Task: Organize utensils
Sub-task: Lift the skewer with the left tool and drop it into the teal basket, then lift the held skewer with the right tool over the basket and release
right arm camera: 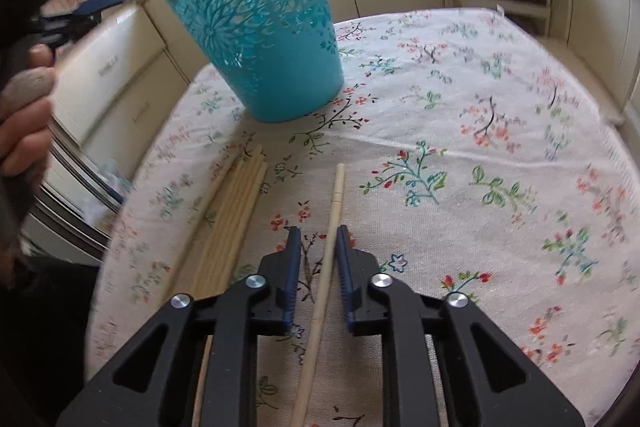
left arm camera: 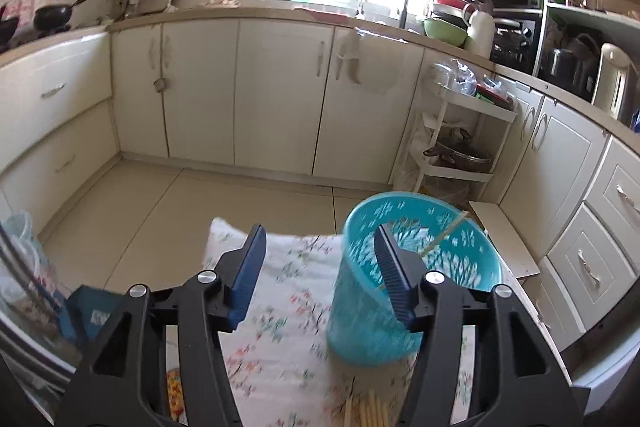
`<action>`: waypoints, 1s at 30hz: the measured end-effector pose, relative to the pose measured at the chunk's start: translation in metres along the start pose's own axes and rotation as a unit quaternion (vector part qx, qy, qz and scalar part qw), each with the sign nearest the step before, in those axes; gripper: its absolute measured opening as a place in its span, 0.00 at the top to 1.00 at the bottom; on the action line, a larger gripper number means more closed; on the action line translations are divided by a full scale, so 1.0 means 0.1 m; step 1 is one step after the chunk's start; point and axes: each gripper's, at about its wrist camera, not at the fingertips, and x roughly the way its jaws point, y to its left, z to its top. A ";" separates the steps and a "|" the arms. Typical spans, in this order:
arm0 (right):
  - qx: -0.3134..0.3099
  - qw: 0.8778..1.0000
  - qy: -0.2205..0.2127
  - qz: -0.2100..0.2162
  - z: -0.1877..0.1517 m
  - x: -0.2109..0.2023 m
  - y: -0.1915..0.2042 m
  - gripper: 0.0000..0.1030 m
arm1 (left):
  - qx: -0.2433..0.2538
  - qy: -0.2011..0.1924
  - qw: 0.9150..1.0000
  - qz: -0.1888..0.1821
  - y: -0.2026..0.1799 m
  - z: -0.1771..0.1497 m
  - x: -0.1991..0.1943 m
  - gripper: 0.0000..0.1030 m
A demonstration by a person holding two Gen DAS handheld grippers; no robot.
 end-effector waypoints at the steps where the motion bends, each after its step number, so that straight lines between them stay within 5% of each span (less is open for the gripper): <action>1: -0.014 1.000 -0.001 -0.016 0.00 0.01 0.04 0.91 | -0.007 0.009 1.000 -0.003 0.06 -0.05 -0.01 0.48; 7: -0.005 1.000 -0.013 -0.013 0.07 -0.17 -0.01 0.94 | -0.028 0.056 0.998 0.003 0.29 -0.23 0.06 0.48; 12: 0.045 0.991 -0.119 0.052 0.49 -1.03 -0.07 0.94 | -0.044 0.073 0.996 0.003 0.42 -0.27 0.08 0.47; 18: 0.044 0.955 -0.277 0.099 1.42 -1.68 0.24 0.94 | -0.057 0.074 0.996 0.004 0.43 -0.24 0.10 0.46; 23: 0.033 0.936 -0.345 0.061 2.00 -1.32 0.53 0.94 | -0.070 0.078 0.994 0.010 0.51 -0.23 0.11 0.45; 30: 0.037 0.948 -0.316 0.009 2.17 -0.64 0.58 0.94 | -0.082 0.080 0.993 0.001 0.55 -0.19 0.12 0.45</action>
